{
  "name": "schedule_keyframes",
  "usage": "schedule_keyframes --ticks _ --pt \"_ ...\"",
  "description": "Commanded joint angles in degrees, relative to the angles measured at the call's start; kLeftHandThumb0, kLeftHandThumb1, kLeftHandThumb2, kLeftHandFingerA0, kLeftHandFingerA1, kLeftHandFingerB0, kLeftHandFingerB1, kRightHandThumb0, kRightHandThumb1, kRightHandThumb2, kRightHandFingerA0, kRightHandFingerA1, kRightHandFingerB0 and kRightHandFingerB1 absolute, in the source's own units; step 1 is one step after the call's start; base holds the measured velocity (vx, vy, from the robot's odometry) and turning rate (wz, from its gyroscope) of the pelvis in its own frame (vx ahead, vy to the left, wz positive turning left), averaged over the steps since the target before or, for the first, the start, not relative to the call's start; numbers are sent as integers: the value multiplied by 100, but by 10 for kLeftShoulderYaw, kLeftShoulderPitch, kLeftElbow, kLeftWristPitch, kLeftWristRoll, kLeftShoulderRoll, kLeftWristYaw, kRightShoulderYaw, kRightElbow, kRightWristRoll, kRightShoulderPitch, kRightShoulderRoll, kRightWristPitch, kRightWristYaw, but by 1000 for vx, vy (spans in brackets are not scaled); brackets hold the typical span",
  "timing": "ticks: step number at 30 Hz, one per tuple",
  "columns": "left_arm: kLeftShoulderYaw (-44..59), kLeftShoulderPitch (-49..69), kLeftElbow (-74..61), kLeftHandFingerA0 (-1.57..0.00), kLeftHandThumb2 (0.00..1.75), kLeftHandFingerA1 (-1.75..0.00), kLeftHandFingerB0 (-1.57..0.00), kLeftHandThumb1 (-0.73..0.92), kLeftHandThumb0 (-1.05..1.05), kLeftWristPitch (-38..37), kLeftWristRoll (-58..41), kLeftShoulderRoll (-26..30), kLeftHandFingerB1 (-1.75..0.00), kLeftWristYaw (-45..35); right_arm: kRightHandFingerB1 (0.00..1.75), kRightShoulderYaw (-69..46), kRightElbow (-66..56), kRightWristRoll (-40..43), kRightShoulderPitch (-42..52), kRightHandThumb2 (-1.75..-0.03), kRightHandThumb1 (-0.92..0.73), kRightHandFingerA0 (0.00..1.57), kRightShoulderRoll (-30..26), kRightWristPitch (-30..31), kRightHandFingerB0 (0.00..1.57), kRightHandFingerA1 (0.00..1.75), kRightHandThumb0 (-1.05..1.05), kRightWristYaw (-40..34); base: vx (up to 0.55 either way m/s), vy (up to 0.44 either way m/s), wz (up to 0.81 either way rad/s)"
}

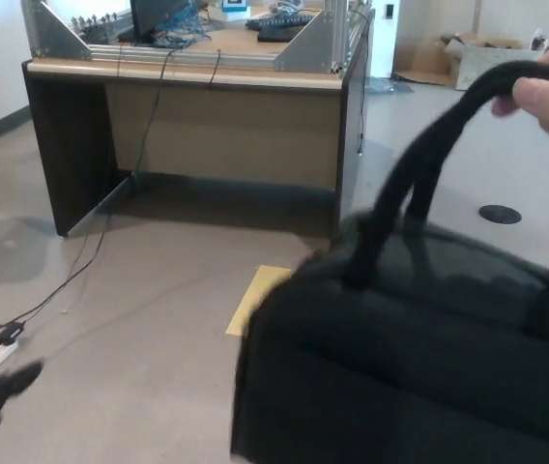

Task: A person hands over a black lunchbag to the robot and the robot uses its left hand to grab the strips of the lunchbag, the gives it back to the person.

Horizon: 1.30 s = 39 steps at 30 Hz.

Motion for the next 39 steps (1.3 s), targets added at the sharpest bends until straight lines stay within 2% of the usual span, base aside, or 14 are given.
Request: schedule_keyframes --ticks 1,10,11,12,16,17,20,21,31,32,33,34,35,39 --pt "-6 -149 -378 -5 89 -13 -6 51 -80 264 -76 52 -16 -112 40 -10 2 17 9 -60 -70 45 -7 -12 42 45 -51 15 0 0 0" --pt "-98 -353 -453 -2 88 -22 -7 46 -74 416 -40 -13 -21 -172 39 1 1 0 15 -60 -71 46 -8 -8 42 44 -53 1 0 0 0" --pt "-106 -369 -452 -3 58 -26 -3 58 -78 426 -43 -20 -25 -175 40 1 3 0 13 -60 -70 47 -7 -9 42 45 -53 1 0 0 0" --pt "-112 -379 -450 0 86 -21 -6 44 -72 429 -45 -26 -20 -176 39 1 2 1 13 -60 -71 46 -7 -8 42 44 -53 1 0 0 0" --pt "-149 -438 -454 -2 85 -18 -6 46 -72 475 -43 -66 -18 -191 40 2 6 0 8 -60 -70 47 -7 -11 42 45 -53 -2 0 0 0" --pt "-154 -445 -454 -2 57 -25 -3 59 -77 478 -35 -74 -24 -193 40 2 6 0 8 -60 -70 47 -8 -13 42 45 -53 -2 0 0 0" --pt "-176 -470 -451 -2 58 -26 -2 58 -76 492 -14 -101 -25 -198 40 0 3 5 9 -60 -70 45 -7 -13 42 44 -52 7 0 0 0" --pt "-183 -475 -453 -2 88 -22 -6 47 -75 502 -3 -108 -19 -201 41 1 4 4 8 -60 -70 46 -8 -15 42 45 -52 6 0 0 0" --pt "-230 -522 -400 -2 88 -21 -5 48 -76 518 69 -154 -19 -215 40 4 9 1 6 -60 -70 45 -7 -14 42 44 -54 5 0 0 0" --pt "-233 -529 -388 -2 59 -26 -2 62 -80 515 78 -160 -25 -209 39 5 9 -1 5 -60 -70 45 -8 -12 41 44 -54 6 0 0 0" --pt "-233 -533 -379 -4 59 -27 -3 61 -79 511 83 -163 -25 -205 51 6 7 -1 5 -94 -55 39 -9 -10 30 58 -54 7 0 0 0" --pt "-234 -536 -372 -4 59 -27 -3 61 -79 507 85 -166 -25 -200 51 6 4 -1 6 -94 -55 39 -10 -10 30 58 -54 8 0 0 0" --pt "-233 -542 -362 -3 59 -27 -2 61 -80 502 86 -167 -25 -198 40 7 4 -2 6 -60 -70 44 -10 -10 41 44 -54 7 0 0 0" --pt "-232 -573 -327 -3 59 -26 -2 60 -78 503 96 -179 -24 -187 40 6 8 -2 2 -60 -69 46 -9 -9 43 44 -54 2 0 0 0"
